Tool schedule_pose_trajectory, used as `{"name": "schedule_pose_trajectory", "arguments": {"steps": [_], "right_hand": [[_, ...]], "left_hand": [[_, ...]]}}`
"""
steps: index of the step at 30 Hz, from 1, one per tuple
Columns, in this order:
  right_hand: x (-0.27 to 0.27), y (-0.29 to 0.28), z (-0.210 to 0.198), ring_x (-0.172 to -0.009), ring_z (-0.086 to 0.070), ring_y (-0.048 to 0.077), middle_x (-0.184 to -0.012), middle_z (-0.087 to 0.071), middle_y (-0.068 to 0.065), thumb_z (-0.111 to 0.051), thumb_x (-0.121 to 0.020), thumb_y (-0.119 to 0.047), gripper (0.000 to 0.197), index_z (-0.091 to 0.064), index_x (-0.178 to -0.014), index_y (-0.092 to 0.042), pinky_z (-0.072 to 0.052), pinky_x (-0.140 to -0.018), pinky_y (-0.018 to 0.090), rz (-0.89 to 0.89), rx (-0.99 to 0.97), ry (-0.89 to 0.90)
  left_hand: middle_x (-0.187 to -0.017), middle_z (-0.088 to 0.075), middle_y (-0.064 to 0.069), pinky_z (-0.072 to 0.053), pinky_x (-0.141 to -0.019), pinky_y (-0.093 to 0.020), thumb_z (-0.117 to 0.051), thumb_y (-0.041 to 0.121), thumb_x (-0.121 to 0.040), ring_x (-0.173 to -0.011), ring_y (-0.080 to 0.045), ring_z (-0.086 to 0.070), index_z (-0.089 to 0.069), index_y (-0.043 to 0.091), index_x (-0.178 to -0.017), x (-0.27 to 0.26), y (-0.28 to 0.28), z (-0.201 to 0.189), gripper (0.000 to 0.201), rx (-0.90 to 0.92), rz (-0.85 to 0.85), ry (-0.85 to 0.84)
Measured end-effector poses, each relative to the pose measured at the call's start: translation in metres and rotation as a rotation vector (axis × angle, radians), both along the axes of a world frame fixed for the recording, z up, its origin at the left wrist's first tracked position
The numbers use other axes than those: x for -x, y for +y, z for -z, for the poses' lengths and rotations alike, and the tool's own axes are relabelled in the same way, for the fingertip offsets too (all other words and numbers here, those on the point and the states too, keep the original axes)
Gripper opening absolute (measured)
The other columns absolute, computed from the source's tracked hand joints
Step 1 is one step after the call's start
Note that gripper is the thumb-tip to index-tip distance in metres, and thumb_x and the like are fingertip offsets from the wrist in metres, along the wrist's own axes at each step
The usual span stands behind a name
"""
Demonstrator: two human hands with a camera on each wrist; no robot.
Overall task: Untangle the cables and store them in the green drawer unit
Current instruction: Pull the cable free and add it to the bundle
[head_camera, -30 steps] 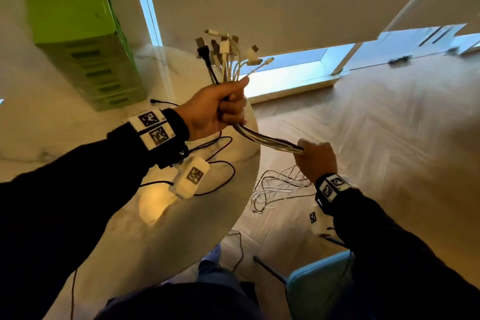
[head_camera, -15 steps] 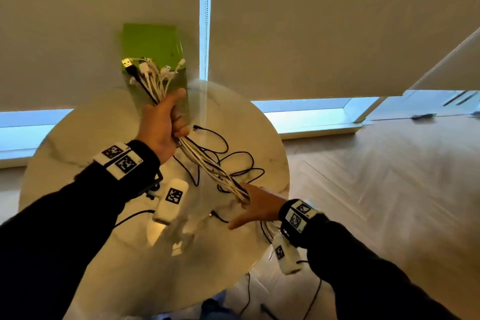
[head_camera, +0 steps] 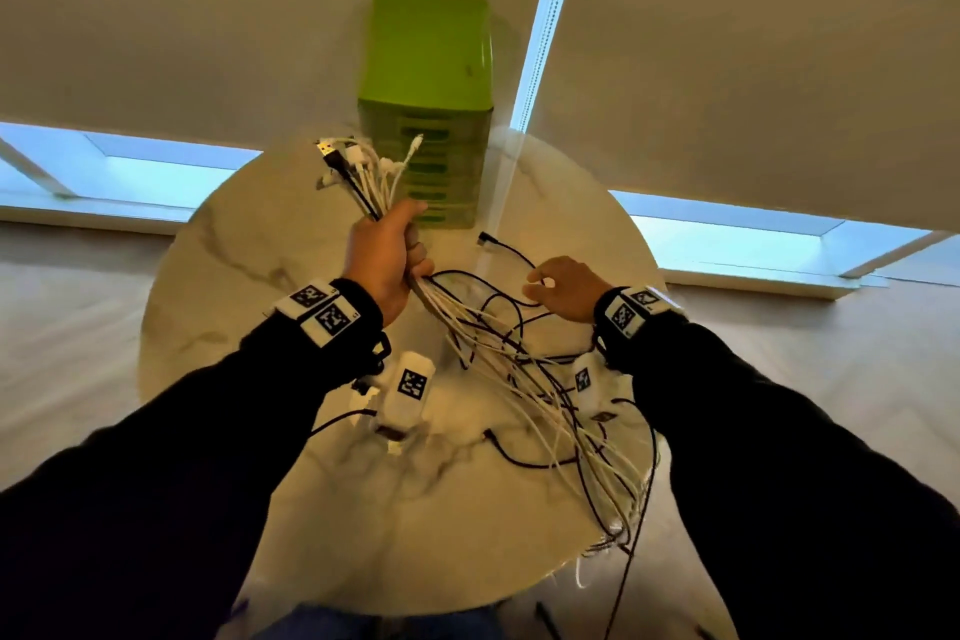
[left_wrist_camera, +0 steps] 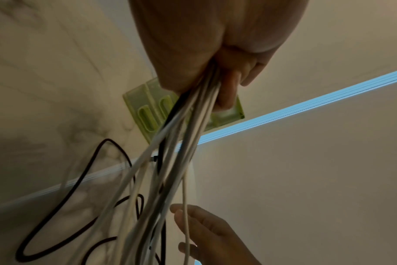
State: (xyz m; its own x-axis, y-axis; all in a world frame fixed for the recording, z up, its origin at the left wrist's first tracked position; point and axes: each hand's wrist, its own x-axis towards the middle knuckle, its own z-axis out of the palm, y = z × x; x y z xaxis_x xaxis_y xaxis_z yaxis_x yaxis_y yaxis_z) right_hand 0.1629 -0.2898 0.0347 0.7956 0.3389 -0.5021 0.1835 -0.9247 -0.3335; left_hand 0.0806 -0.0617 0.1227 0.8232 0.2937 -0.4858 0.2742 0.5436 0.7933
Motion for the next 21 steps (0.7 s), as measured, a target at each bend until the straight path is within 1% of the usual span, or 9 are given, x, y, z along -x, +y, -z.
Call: {"name": "schedule_pose_trajectory", "arguments": {"steps": [2, 4, 8, 12, 14, 16, 17, 19, 21], "right_hand": [[-0.020, 0.007, 0.022, -0.139, -0.038, 0.029, -0.151, -0.040, 0.014, -0.051, -0.099, -0.040, 0.050, -0.048, -0.142, -0.014, -0.029, -0.114, 0.036, -0.004, 0.059, 0.034], [-0.034, 0.015, 0.039, -0.138, -0.037, 0.032, -0.152, -0.036, 0.018, -0.050, -0.100, -0.030, 0.054, -0.037, -0.147, -0.009, -0.031, -0.111, 0.036, -0.003, 0.117, 0.023], [-0.052, 0.026, 0.065, -0.121, -0.049, 0.041, -0.134, -0.042, 0.023, -0.054, -0.096, -0.020, 0.040, -0.044, -0.130, -0.002, -0.043, -0.098, 0.042, 0.061, 0.138, -0.043], [-0.058, 0.027, 0.080, -0.117, -0.051, 0.040, -0.128, -0.049, 0.023, -0.049, -0.100, -0.025, 0.033, -0.048, -0.122, -0.001, -0.043, -0.094, 0.043, 0.048, 0.161, -0.054], [-0.059, 0.024, 0.080, -0.114, -0.053, 0.039, -0.124, -0.055, 0.022, -0.047, -0.101, -0.028, 0.031, -0.052, -0.118, -0.002, -0.044, -0.093, 0.042, 0.002, 0.105, -0.018], [-0.056, 0.021, 0.072, -0.101, -0.062, 0.035, -0.105, -0.067, 0.015, -0.047, -0.101, -0.031, 0.024, -0.057, -0.104, -0.009, -0.049, -0.087, 0.043, 0.021, -0.104, -0.013], [-0.052, 0.022, 0.063, -0.091, -0.066, 0.031, -0.091, -0.071, 0.009, -0.048, -0.101, -0.032, 0.020, -0.056, -0.096, -0.014, -0.052, -0.085, 0.044, 0.094, -0.276, -0.008], [-0.039, 0.029, 0.037, -0.072, -0.068, 0.027, -0.070, -0.068, 0.002, -0.049, -0.103, -0.032, 0.018, -0.051, -0.088, -0.021, -0.056, -0.080, 0.047, 0.271, -0.632, -0.022], [-0.021, 0.040, 0.005, -0.062, -0.063, 0.026, -0.064, -0.062, 0.004, -0.046, -0.104, -0.031, 0.015, -0.048, -0.093, -0.022, -0.057, -0.072, 0.046, 0.341, -0.884, -0.056]], "left_hand": [[-0.046, -0.022, 0.009, -0.021, -0.040, -0.024, -0.055, 0.012, -0.097, -0.039, -0.008, -0.018, -0.043, 0.023, -0.072, -0.006, 0.001, 0.011, 0.030, -0.005, -0.006, 0.040], [-0.047, -0.021, 0.009, -0.020, -0.041, -0.024, -0.055, 0.012, -0.097, -0.039, -0.009, -0.018, -0.041, 0.023, -0.071, -0.009, 0.001, 0.022, 0.031, 0.002, 0.006, 0.069], [-0.050, -0.021, 0.006, -0.022, -0.040, -0.023, -0.056, 0.013, -0.098, -0.041, -0.010, -0.017, -0.037, 0.024, -0.068, -0.011, 0.000, 0.042, 0.037, 0.032, 0.028, 0.107], [-0.053, -0.020, 0.005, -0.023, -0.041, -0.023, -0.057, 0.014, -0.098, -0.041, -0.011, -0.018, -0.033, 0.025, -0.068, -0.012, -0.003, 0.058, 0.040, 0.040, 0.051, 0.119], [-0.056, -0.020, 0.004, -0.024, -0.042, -0.024, -0.058, 0.014, -0.098, -0.044, -0.012, -0.018, -0.033, 0.024, -0.068, -0.011, -0.003, 0.064, 0.040, 0.020, 0.069, 0.113], [-0.060, -0.019, 0.003, -0.027, -0.044, -0.025, -0.059, 0.012, -0.097, -0.048, -0.013, -0.019, -0.035, 0.023, -0.070, -0.010, -0.002, 0.068, 0.039, -0.013, 0.081, 0.090], [-0.062, -0.018, 0.003, -0.028, -0.046, -0.026, -0.060, 0.012, -0.097, -0.050, -0.013, -0.019, -0.035, 0.023, -0.070, -0.009, -0.002, 0.070, 0.038, -0.026, 0.081, 0.074], [-0.062, -0.019, 0.003, -0.031, -0.049, -0.027, -0.062, 0.011, -0.095, -0.051, -0.014, -0.022, -0.034, 0.022, -0.070, -0.008, -0.003, 0.073, 0.040, -0.049, 0.074, 0.052], [-0.059, -0.022, 0.004, -0.033, -0.051, -0.028, -0.064, 0.012, -0.095, -0.050, -0.013, -0.025, -0.035, 0.022, -0.069, -0.007, -0.005, 0.073, 0.041, -0.062, 0.065, 0.042]]}}
